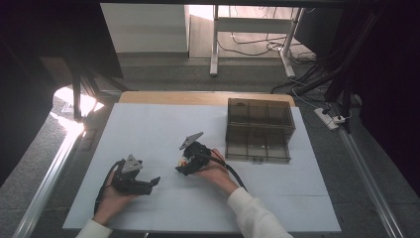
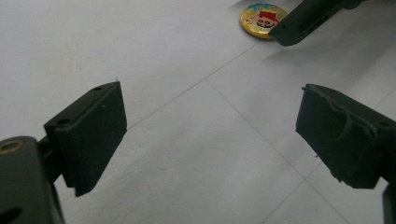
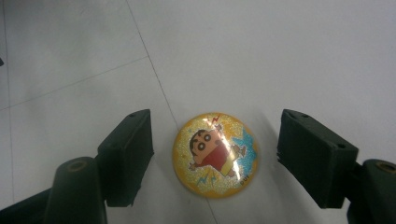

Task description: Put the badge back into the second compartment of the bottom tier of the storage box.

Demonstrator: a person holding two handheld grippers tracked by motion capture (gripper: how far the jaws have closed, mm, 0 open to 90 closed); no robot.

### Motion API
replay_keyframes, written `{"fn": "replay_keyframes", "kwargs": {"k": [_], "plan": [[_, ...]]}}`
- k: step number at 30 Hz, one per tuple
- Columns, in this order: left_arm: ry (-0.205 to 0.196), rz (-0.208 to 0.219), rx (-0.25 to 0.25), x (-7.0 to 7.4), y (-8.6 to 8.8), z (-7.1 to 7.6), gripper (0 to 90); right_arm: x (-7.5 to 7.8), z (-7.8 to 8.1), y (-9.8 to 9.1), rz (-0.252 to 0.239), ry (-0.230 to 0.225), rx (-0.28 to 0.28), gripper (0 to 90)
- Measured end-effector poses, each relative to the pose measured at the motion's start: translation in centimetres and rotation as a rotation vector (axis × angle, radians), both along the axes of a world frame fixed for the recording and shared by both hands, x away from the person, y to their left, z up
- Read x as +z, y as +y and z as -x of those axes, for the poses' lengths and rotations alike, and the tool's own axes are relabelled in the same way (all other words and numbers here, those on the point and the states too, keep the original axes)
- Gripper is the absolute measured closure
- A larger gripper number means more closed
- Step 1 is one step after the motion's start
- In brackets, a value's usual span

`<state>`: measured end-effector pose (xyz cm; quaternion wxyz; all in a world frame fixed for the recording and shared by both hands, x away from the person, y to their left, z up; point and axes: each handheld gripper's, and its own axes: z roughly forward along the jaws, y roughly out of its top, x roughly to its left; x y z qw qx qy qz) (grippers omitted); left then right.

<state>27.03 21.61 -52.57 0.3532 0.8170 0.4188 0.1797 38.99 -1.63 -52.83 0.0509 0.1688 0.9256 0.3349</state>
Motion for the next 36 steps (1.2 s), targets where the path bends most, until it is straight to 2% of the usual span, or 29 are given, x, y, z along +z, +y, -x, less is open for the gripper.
{"fn": "replay_keyframes", "kwargs": {"k": [7,11,22,36], "plan": [[-0.001,-0.001,0.001,0.01,-0.01,0.02,9.0,-0.12,0.08,0.17,0.022,-0.002,0.015,31.7],[-0.001,-0.001,-0.001,-0.01,-0.04,0.01,9.0,-0.16,0.14,0.23,0.028,-0.019,0.019,34.0],[-0.001,-0.002,-0.001,-0.01,-0.08,0.02,9.0,-0.07,0.14,0.22,0.038,-0.038,0.012,46.8],[-0.001,-0.003,0.0,-0.01,-0.05,0.02,9.0,0.0,0.22,0.2,0.035,-0.04,0.0,47.9]]}}
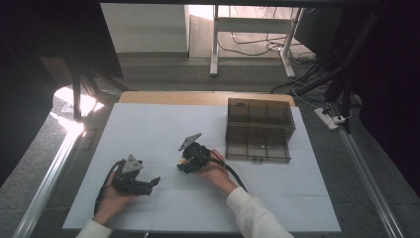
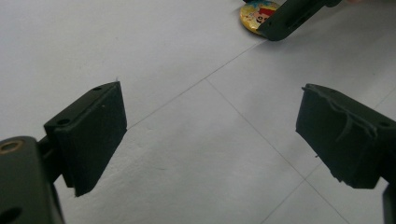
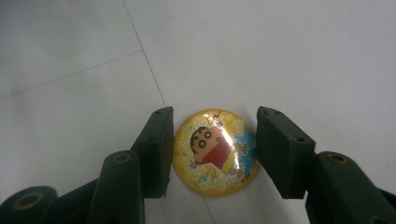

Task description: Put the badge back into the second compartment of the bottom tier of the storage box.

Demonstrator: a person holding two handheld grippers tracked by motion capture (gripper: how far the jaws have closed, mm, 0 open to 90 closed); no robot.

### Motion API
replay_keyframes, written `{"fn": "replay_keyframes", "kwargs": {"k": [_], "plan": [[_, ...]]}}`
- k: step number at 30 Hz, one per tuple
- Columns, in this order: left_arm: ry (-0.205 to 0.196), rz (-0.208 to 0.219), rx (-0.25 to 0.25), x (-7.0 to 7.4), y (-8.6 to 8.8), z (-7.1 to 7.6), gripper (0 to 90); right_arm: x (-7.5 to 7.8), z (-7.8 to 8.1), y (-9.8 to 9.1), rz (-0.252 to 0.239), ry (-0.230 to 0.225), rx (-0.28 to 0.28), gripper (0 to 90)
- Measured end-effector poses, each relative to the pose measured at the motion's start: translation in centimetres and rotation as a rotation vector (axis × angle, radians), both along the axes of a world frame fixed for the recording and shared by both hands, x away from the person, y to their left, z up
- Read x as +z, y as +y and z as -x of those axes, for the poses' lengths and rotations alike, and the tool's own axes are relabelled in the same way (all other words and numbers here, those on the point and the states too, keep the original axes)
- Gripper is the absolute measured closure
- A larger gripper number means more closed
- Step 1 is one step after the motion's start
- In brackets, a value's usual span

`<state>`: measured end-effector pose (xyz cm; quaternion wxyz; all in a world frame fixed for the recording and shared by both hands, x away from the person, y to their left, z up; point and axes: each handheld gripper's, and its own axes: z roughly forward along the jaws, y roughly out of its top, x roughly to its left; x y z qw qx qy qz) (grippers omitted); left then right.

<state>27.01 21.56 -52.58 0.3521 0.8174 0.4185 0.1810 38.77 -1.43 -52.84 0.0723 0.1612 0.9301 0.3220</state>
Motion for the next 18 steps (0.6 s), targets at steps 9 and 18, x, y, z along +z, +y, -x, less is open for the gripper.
{"fn": "replay_keyframes", "kwargs": {"k": [9,18], "plan": [[0.001,0.0,0.002,0.0,0.0,0.0,9.0,0.8,0.2,-0.4,-0.032,-0.006,-0.012,47.9],[0.001,0.0,0.004,0.0,0.0,0.0,9.0,1.3,0.4,-0.7,-0.063,-0.015,-0.011,47.9]]}}
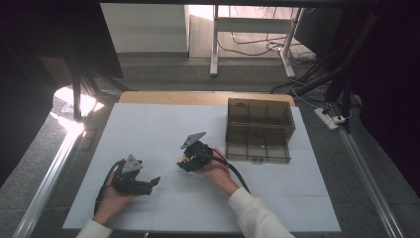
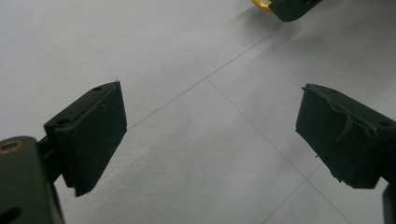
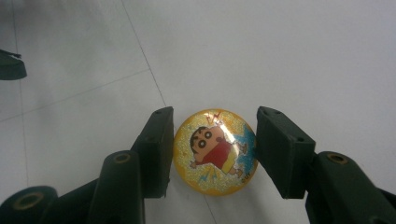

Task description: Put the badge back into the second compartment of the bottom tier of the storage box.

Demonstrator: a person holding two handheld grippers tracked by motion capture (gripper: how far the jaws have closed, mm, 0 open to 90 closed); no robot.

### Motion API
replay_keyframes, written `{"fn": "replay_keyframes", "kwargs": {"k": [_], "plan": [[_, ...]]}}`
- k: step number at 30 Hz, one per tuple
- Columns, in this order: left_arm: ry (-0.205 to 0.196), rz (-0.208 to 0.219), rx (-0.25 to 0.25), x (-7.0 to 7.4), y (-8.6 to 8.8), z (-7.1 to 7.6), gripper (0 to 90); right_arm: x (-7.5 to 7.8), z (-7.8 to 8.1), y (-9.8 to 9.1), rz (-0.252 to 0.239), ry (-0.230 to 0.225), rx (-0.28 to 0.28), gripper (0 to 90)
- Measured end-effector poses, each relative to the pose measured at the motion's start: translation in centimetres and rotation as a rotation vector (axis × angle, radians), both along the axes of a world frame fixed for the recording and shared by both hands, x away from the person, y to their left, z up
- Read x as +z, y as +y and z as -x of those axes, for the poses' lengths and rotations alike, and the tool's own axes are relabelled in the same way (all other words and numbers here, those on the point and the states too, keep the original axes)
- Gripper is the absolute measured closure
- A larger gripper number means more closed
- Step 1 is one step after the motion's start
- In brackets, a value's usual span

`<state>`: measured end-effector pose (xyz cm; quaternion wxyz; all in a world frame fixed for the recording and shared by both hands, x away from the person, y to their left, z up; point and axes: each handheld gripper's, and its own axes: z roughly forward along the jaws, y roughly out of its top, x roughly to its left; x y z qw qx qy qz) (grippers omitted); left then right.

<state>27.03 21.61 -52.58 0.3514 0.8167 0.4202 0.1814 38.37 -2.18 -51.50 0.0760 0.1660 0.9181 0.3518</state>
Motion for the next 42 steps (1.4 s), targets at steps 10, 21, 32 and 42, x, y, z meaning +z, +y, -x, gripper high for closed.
{"fn": "replay_keyframes", "kwargs": {"k": [10,21,32,42], "plan": [[0.0,-0.001,0.0,0.0,0.0,0.0,9.0,0.6,0.4,-0.5,-0.022,-0.011,0.002,47.9],[0.001,0.0,0.001,0.0,0.0,0.0,9.0,0.9,0.7,-1.1,-0.032,-0.013,0.001,47.9],[0.001,-0.002,0.004,0.0,0.0,0.0,9.0,1.3,1.1,-2.5,-0.056,-0.02,-0.009,47.9],[0.002,-0.003,0.007,0.0,0.1,0.0,9.0,1.7,1.5,-3.8,-0.066,-0.034,-0.022,47.8]]}}
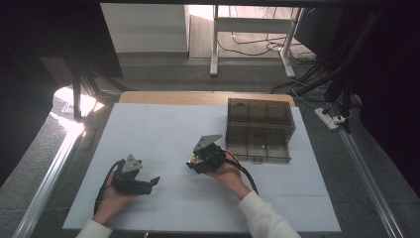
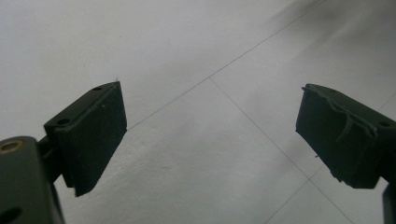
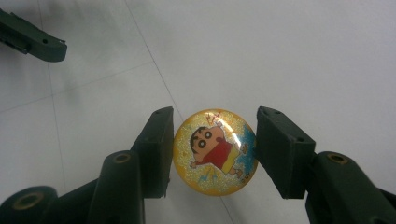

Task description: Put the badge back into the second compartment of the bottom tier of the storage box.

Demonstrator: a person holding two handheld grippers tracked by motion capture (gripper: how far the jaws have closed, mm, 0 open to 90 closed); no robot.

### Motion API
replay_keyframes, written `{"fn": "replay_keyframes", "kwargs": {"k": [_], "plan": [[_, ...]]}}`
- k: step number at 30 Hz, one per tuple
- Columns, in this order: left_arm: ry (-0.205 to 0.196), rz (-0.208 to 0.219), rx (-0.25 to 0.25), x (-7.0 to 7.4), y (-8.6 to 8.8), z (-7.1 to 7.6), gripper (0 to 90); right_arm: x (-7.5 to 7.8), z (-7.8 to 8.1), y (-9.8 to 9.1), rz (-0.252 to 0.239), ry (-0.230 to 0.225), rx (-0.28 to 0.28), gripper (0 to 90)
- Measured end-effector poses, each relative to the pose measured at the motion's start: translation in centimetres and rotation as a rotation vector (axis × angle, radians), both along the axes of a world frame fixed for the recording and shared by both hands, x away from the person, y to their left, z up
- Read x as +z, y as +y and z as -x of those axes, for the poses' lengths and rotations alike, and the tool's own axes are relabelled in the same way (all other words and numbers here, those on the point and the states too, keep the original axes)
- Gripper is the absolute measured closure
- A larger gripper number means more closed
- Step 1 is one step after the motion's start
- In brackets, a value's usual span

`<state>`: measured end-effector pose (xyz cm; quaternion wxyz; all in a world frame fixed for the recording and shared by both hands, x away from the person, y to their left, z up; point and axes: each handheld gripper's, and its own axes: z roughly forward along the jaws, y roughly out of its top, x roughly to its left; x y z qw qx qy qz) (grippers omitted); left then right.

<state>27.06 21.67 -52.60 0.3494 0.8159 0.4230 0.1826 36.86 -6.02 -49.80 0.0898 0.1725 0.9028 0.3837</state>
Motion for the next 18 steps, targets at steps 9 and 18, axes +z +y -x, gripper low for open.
{"fn": "replay_keyframes", "kwargs": {"k": [9,18], "plan": [[-0.004,0.001,0.001,0.0,0.0,0.0,9.0,0.3,0.1,-1.5,-0.002,-0.008,-0.019,47.8],[-0.009,0.002,0.001,0.1,0.0,0.1,9.0,0.8,0.4,-2.8,-0.017,-0.018,-0.031,47.9]]}}
